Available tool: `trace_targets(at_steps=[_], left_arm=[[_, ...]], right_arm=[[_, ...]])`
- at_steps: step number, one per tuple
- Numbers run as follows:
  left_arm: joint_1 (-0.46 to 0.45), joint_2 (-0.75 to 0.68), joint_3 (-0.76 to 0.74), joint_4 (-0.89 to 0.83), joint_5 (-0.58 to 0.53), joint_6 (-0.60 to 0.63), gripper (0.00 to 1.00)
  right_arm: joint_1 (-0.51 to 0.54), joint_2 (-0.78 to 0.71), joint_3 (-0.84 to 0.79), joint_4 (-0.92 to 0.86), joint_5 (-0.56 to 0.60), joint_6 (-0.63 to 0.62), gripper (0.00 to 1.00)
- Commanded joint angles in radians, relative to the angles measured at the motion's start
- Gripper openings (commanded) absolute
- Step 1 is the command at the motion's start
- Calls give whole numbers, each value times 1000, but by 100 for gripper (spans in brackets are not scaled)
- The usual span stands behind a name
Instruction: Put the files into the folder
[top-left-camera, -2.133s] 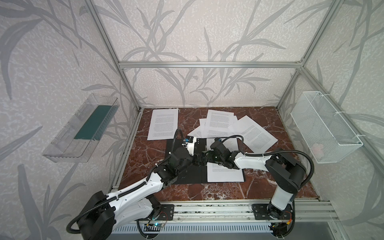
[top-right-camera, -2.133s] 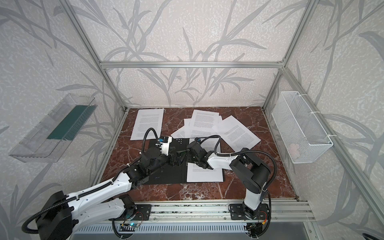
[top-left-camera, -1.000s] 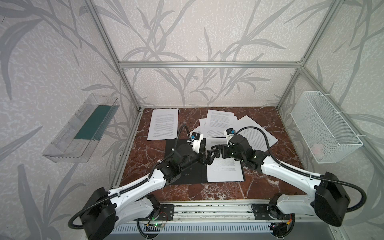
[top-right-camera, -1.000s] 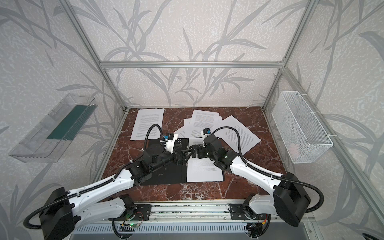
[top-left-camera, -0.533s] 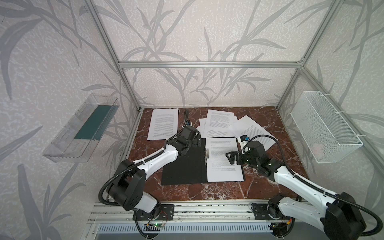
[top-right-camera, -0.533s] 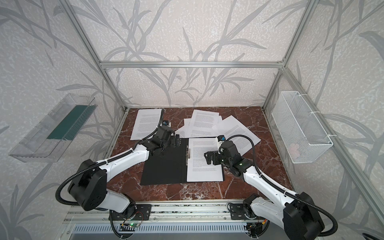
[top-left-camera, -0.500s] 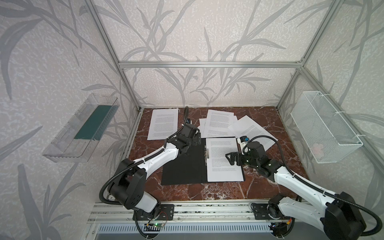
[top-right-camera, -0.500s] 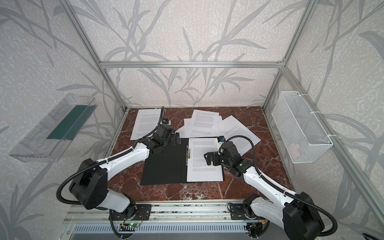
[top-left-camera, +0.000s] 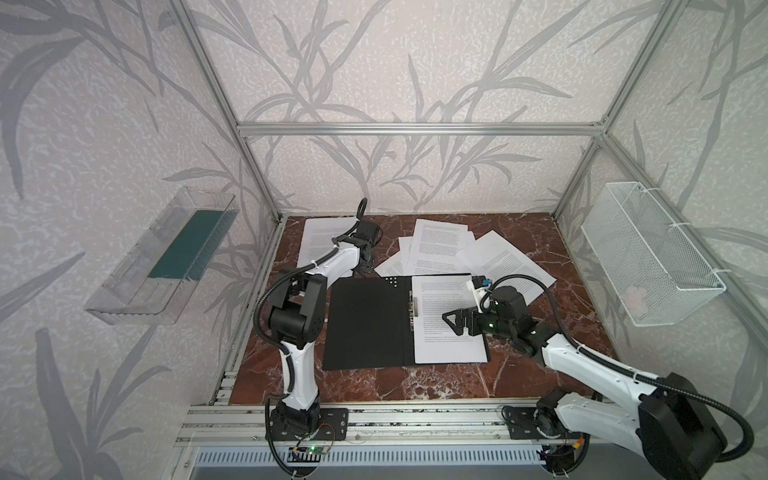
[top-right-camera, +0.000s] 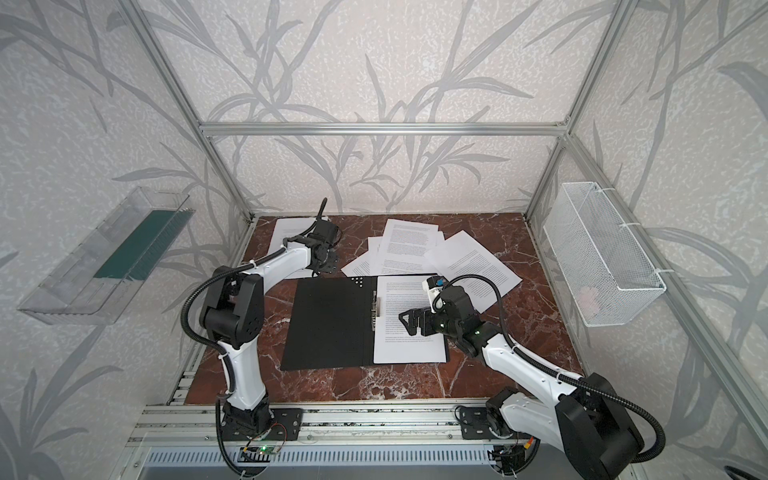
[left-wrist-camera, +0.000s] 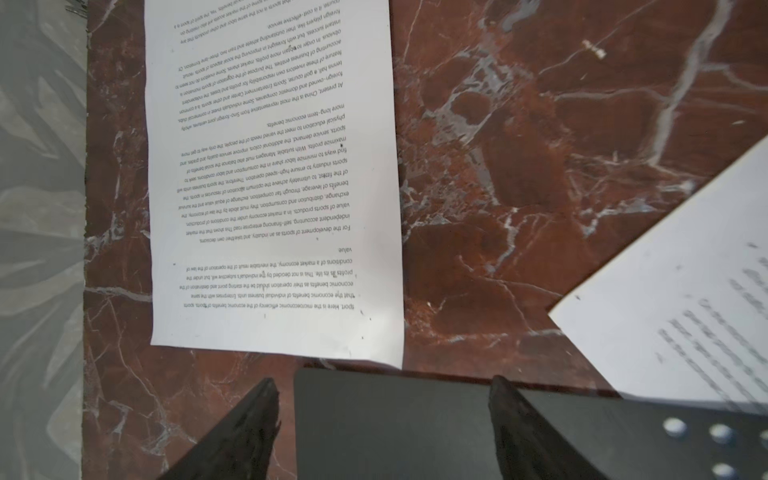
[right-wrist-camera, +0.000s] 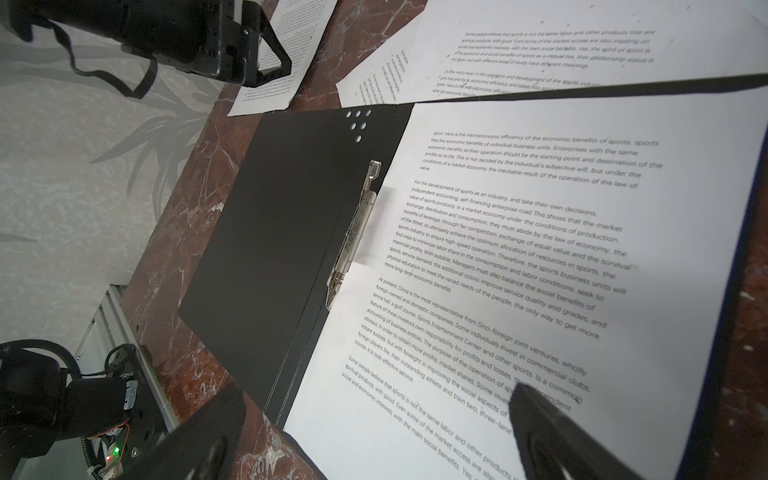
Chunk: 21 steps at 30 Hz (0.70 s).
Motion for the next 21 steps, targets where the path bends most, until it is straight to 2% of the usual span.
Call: trace_targets(at_steps=[1,8,21], left_arm=[[10,60,89,-159,-49,83,78],[25,135,147,-192,-48,92,72],[49,188,97,-124,-141,92,59]], right_arm=[[0,11,-13,46,-30,8,99],[0,7,-10,32,-7,-10,99],[-1,-10,-11,27,-10,-7,99]])
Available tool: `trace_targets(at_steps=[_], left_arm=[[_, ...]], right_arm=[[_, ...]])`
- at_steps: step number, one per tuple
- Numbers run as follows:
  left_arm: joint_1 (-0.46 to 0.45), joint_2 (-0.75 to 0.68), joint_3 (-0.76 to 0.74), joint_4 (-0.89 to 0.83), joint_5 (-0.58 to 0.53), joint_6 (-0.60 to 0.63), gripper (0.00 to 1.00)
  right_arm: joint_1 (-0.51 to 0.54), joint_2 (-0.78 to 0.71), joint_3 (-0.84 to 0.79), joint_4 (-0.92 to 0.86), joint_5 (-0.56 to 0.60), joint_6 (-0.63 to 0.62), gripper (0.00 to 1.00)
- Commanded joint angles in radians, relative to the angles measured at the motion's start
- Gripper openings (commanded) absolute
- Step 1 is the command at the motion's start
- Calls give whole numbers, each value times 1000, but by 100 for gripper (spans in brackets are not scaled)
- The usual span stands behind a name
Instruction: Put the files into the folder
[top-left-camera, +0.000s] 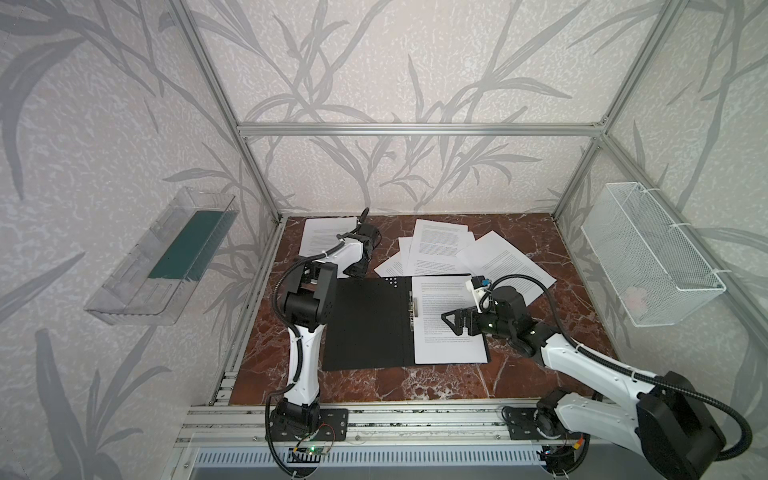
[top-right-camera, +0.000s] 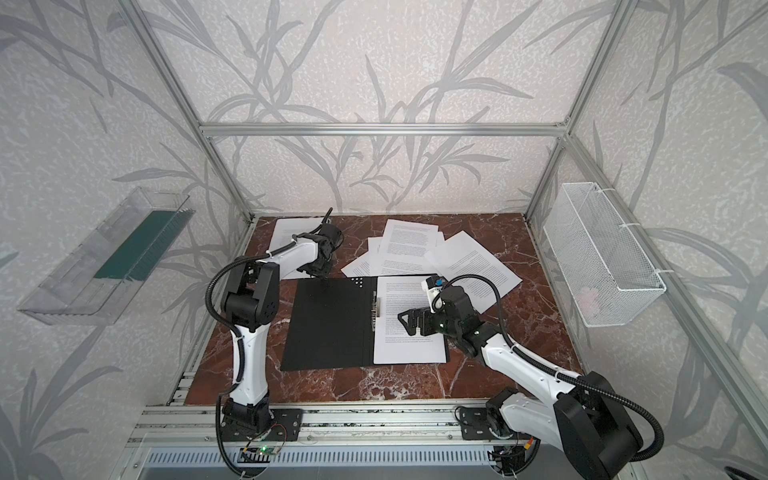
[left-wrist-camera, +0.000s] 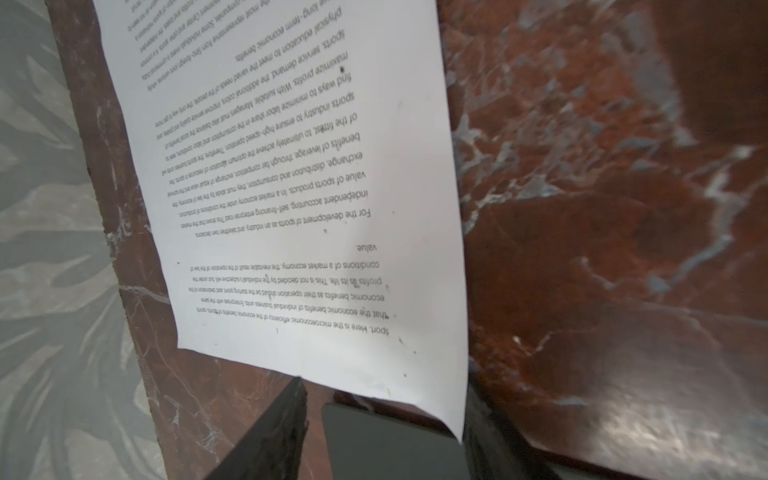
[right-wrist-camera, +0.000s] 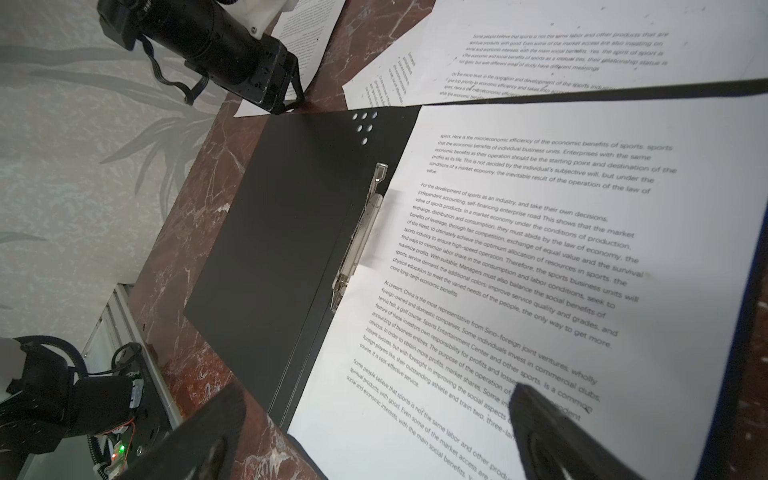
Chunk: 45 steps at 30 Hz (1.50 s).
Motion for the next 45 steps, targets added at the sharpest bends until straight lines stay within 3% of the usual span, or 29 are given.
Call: trace_targets(at_steps=[1,9,16,28,33,41,45], left_arm=[[6,28,-15,16,-52,20,58],[8,46,3,63,-83,49,53],[9,61,30,51,-115,54,41],[28,71,42,41,-148,30,16],[28,72,49,28,-169,18,0],[25,-25,86,-24,-196,-7,0],[-18,-106,74,-7,-213,31,0]], right_arm=[[-1,-18,-10,12,2,-7,99],[0,-24,-18,29,4,-6,99],[-1,-10,-23,61,-19,0,99],[-1,-35,-28,50,10,-10,99],[0,-49,-27,37,29,-19,99],[0,-61,-25,21,45,-25,99],[-1,-73,-25,11,62,-28,99]])
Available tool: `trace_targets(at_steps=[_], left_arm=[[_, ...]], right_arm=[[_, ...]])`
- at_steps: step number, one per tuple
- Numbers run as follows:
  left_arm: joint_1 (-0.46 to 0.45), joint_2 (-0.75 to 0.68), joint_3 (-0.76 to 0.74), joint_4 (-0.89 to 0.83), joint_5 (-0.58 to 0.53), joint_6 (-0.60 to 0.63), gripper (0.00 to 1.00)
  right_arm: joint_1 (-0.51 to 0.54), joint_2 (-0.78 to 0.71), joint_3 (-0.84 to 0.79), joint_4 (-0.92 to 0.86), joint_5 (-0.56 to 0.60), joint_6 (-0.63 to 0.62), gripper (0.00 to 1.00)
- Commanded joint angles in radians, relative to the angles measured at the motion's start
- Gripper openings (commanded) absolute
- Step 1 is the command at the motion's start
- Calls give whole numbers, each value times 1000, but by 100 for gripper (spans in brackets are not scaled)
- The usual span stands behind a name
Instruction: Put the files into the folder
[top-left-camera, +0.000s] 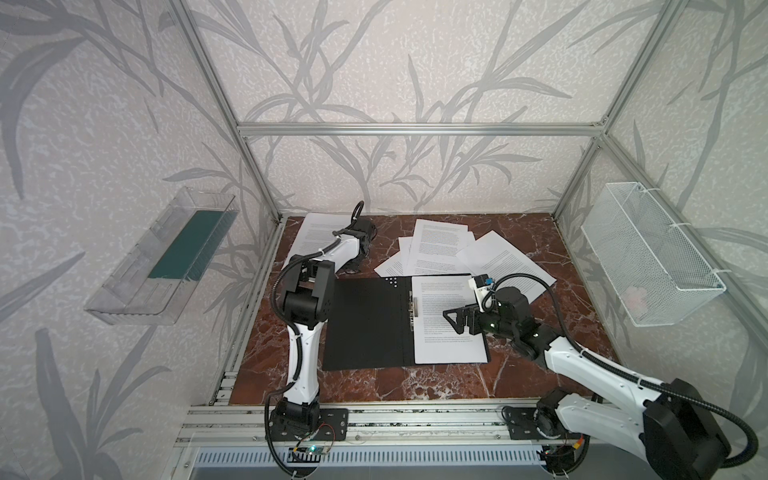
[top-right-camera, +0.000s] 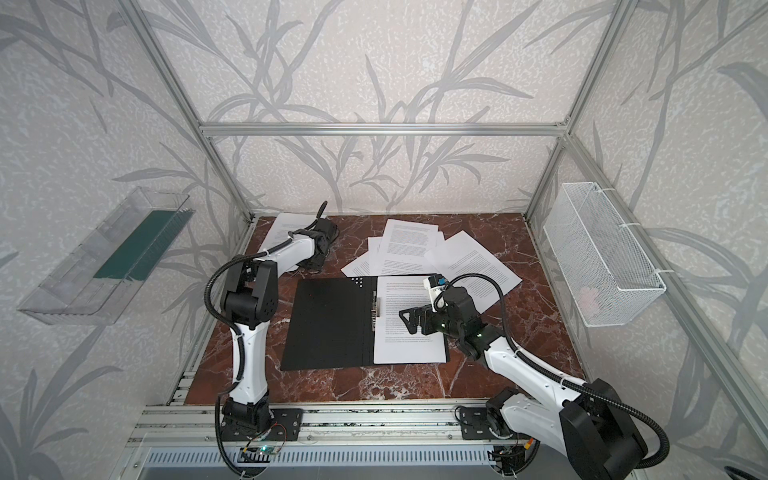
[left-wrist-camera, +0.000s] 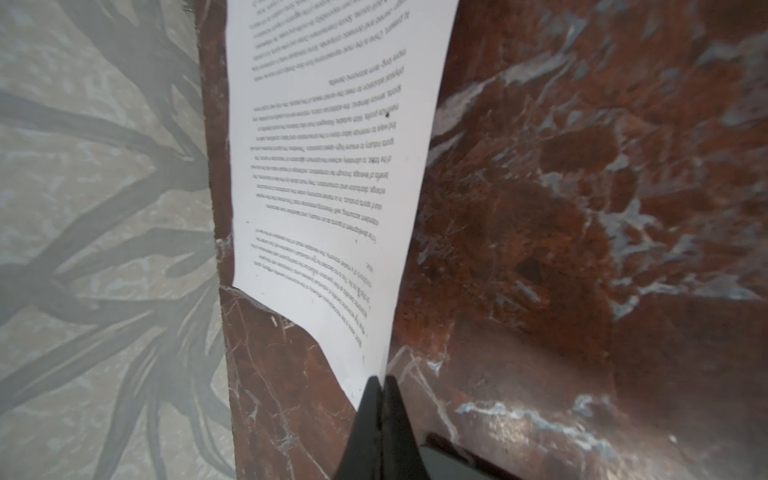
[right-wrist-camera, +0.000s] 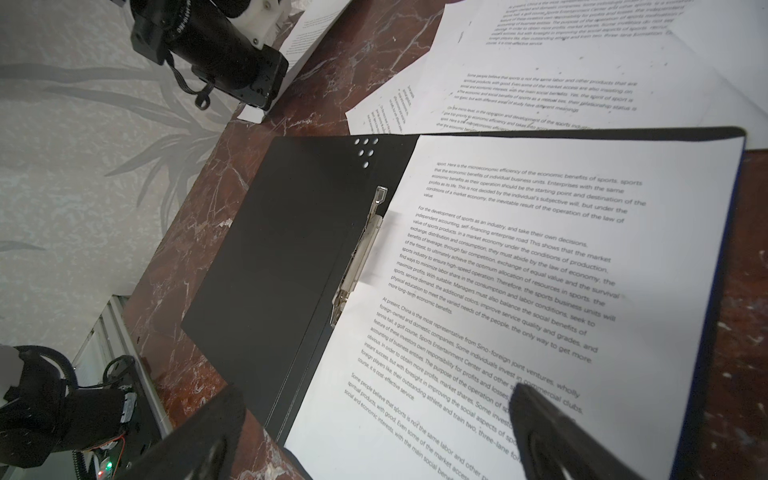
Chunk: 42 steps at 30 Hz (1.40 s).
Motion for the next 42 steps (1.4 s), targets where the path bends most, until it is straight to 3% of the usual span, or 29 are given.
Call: trace_targets(at_steps=[1,13,18,21,22,24,26,28,31,37,42], left_arm=[[-51,-121,18,-17,-42,18,0],[-430,-230,25,106,-177,212,0],[-546,-301,-88,235,-240,313,0],[-504,-326,-106,143,-197,181,0],[-463,-327,-103,92,-165,107,8],[-374,-320,-97,-1,-72,2,37],[-296,-301,-96,-50,31,-56,73],[-249,-259,-74,-77,68,-82,84],[-218,-158,26,-173,51,-145,90],[-215,48,254,-372,10,-263,90],[-211,119,272,-394,-36,-298,90]], right_arm=[[0,-29,-10,-15,29,-14,99],[-10,-134,-31,-80,158,-21,99],[-41,-186,-49,-102,185,-1,99],[-45,-182,-46,-99,167,-1,99],[-45,-180,-47,-98,166,-2,99],[-45,-172,-46,-93,153,1,99],[-45,-161,-44,-86,138,4,99],[-45,-154,-41,-84,129,4,99],[-45,-149,-41,-79,116,6,99],[-45,-145,-39,-79,109,2,99],[-45,-138,-39,-77,107,2,99]])
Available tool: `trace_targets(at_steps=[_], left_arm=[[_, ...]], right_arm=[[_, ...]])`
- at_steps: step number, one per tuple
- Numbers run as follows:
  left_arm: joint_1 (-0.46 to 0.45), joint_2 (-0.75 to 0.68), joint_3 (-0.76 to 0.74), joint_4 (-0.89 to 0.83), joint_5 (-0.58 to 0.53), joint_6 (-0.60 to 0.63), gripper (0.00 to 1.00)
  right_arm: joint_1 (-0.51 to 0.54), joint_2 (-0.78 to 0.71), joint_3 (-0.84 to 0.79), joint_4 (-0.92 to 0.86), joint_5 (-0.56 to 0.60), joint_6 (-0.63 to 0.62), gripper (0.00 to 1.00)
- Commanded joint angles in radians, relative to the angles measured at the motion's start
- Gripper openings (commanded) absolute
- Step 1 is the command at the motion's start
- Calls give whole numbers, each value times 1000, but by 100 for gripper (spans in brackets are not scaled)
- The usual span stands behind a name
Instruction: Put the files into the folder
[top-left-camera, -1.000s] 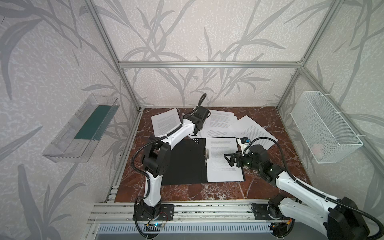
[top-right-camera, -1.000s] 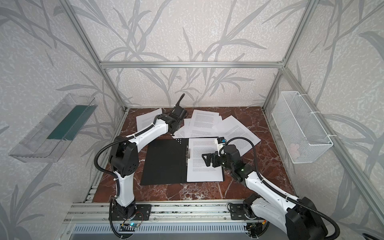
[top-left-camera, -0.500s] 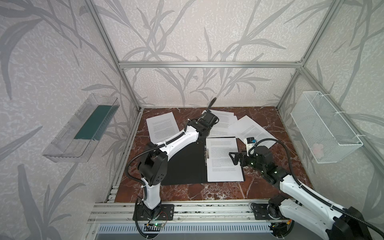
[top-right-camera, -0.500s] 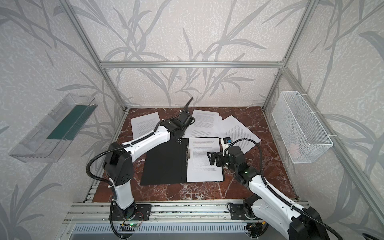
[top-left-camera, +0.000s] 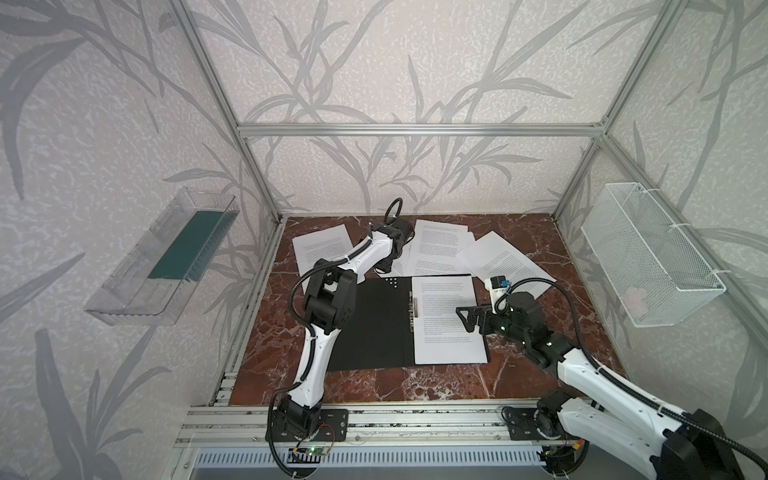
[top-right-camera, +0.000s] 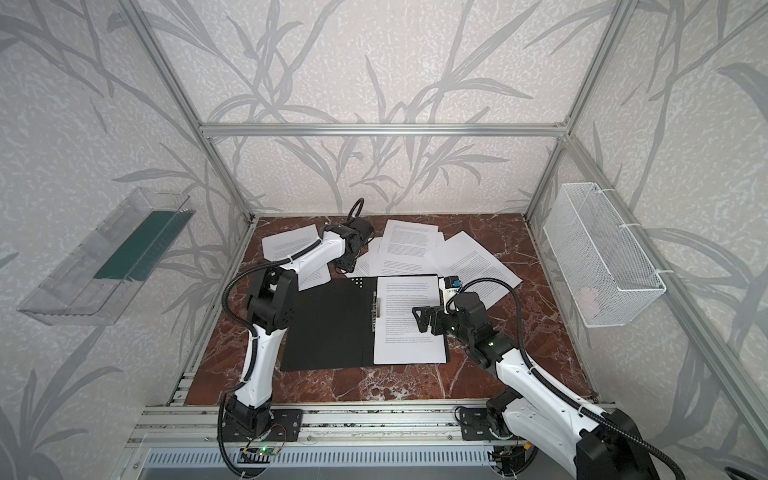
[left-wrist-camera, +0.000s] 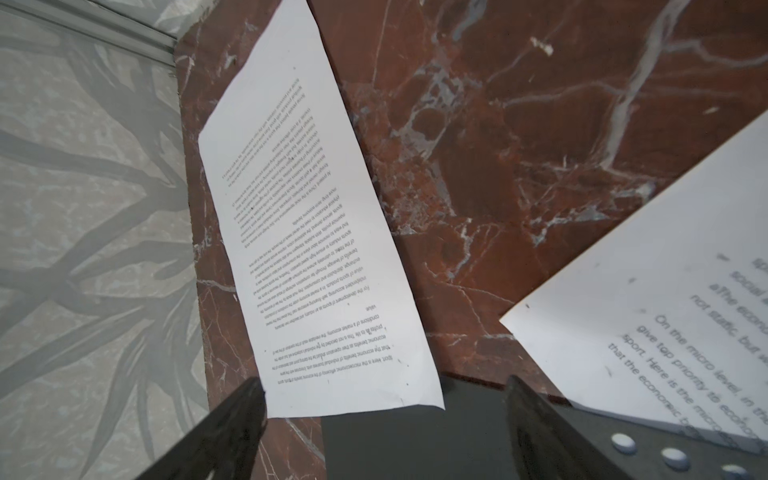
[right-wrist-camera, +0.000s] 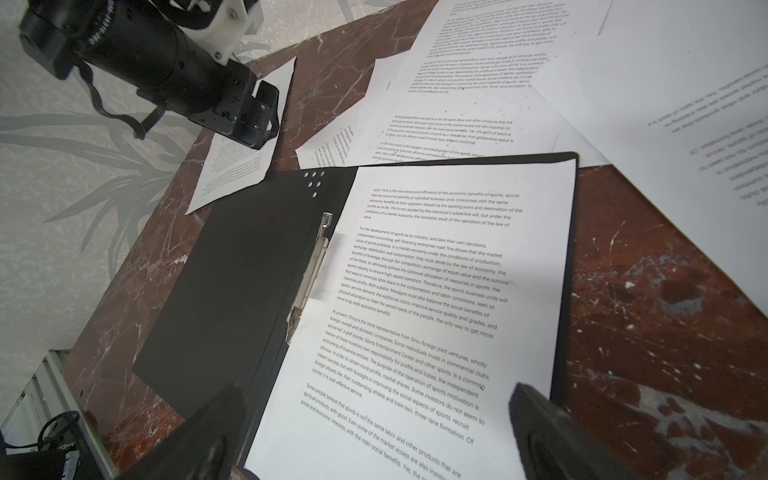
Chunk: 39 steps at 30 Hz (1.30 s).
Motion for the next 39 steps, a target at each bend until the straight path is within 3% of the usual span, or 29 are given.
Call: trace_targets(at_steps=[1,16,30,39], left_arm=[[9,30,18,-96,-44,-79,90],[75,102,-4,-46,-44,-103,86],[101,175,49,-143,-165,-246,81],[109,203,79,-175,-177,-261,65]], right_arm=[[-1,9,2,14,-20,-1,99],[-1,27,0,42,-62,7,99],[-1,35,0,52,-81,11,99],[-1,17,-1,44,-71,10,99]])
